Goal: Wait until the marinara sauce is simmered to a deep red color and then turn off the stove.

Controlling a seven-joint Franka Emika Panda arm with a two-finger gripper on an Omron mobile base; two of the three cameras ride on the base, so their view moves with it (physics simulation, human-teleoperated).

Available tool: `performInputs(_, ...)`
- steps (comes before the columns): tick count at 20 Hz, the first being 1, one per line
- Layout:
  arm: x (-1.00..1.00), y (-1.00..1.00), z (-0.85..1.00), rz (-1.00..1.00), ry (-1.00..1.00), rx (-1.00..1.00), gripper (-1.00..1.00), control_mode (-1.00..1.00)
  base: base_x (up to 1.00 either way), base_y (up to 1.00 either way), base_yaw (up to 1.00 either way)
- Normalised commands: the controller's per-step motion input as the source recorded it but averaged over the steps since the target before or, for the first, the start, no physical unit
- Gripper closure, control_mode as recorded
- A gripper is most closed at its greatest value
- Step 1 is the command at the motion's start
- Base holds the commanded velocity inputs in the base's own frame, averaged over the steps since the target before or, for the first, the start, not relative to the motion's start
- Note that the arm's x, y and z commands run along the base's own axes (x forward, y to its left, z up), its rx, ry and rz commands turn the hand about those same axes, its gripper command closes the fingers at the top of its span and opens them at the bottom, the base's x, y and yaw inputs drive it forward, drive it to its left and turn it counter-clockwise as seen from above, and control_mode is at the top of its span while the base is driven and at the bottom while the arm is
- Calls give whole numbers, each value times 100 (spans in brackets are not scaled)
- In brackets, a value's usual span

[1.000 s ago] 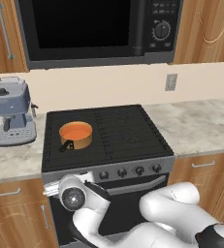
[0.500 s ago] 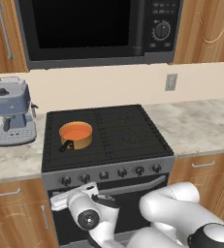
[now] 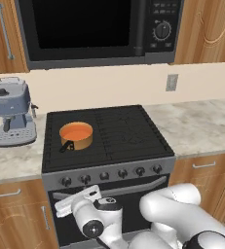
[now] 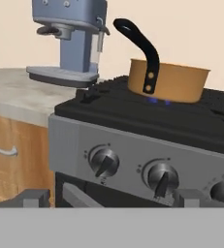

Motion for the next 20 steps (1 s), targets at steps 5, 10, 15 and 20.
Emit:
performInputs(5, 5, 5, -11, 0, -10, -16, -100, -100, 0, 0, 0)
performInputs(10, 18, 5, 0, 0, -2, -16, -100, -100, 0, 0, 0)
performInputs(15, 10, 0, 0, 0, -8, -14, -100, -100, 0, 0, 0)
performInputs(20, 20, 0, 0, 0, -19, -9, -100, -100, 0, 0, 0)
